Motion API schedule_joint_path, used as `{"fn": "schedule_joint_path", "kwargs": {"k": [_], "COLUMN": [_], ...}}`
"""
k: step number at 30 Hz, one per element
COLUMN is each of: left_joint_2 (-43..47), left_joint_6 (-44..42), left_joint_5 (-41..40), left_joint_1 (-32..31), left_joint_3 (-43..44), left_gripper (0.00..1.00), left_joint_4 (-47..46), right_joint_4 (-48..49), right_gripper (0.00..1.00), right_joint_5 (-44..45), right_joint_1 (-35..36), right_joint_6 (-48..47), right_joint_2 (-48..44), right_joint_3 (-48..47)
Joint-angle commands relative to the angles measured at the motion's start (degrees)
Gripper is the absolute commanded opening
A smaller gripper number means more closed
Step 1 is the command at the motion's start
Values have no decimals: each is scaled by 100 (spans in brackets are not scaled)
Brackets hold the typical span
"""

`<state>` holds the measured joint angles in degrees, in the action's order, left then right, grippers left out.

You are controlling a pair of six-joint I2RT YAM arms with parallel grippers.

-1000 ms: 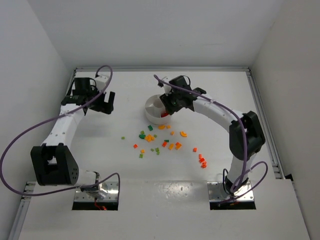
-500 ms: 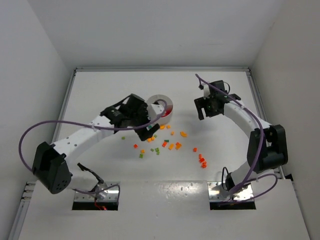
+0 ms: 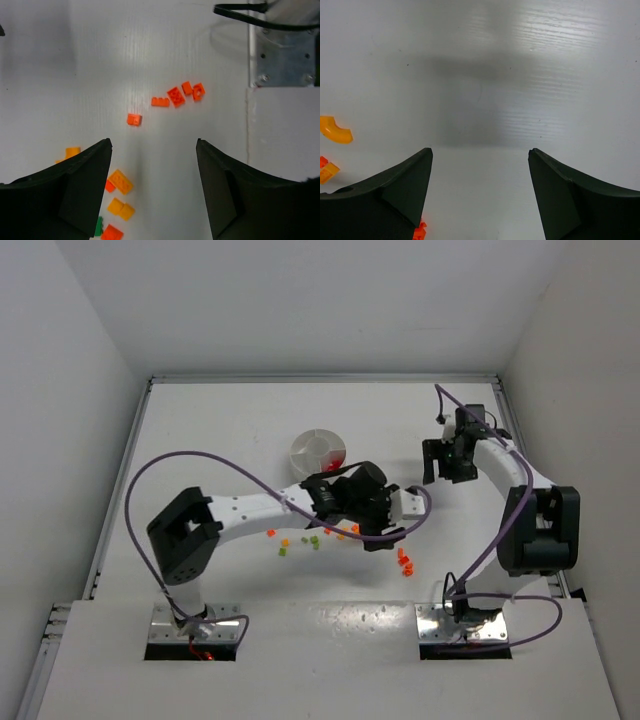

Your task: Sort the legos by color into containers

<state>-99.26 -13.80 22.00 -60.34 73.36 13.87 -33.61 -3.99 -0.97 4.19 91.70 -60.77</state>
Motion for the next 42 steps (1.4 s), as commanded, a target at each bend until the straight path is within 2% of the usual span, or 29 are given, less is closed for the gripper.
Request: {"fn": "schedule_joint_path", "kwargs": {"k": [1, 5, 7, 10, 18, 26, 30, 37, 42], "left_joint_2": [-593, -1322, -1551, -1973, -2036, -1983, -1983, -1983, -2036], "left_joint_6": [869, 1336, 1598, 1740, 1934, 2057, 1829, 1232, 923], "left_joint_5": [-616, -1117, -1172, -1145, -1400, -1550, -1225, -312, -310], "left_joint_1": [-92, -215, -215, -163, -30, -84, -84, -84, -84], "left_joint_3": [624, 1196, 1382, 1733, 1497, 1251, 1189, 1075, 1075], "left_gripper": [73, 72, 71, 68, 59, 56, 56, 66, 67], "left_joint_4": [-859, -807, -676, -290, -156, -104, -51, 2, 2], "right_joint_4": [-217, -392, -506, -402, -217, -269, -269, -269, -269], "right_gripper": [77, 76, 75, 75, 75, 73, 73, 73, 73], "right_joint_5": [-295, -497, -838, -840, -955, -1060, -1060, -1113, -1113], "right_joint_1": [-210, -342, -412, -465, -570, -571, -571, -571, -571], "right_joint_6": [135, 135, 135, 188, 188, 188, 188, 188, 188], "right_joint_2": [146, 304, 453, 358, 234, 234, 234, 234, 234], "right_joint_3": [-513, -813, -927, -858, -673, -725, -673, -673, -673]}}
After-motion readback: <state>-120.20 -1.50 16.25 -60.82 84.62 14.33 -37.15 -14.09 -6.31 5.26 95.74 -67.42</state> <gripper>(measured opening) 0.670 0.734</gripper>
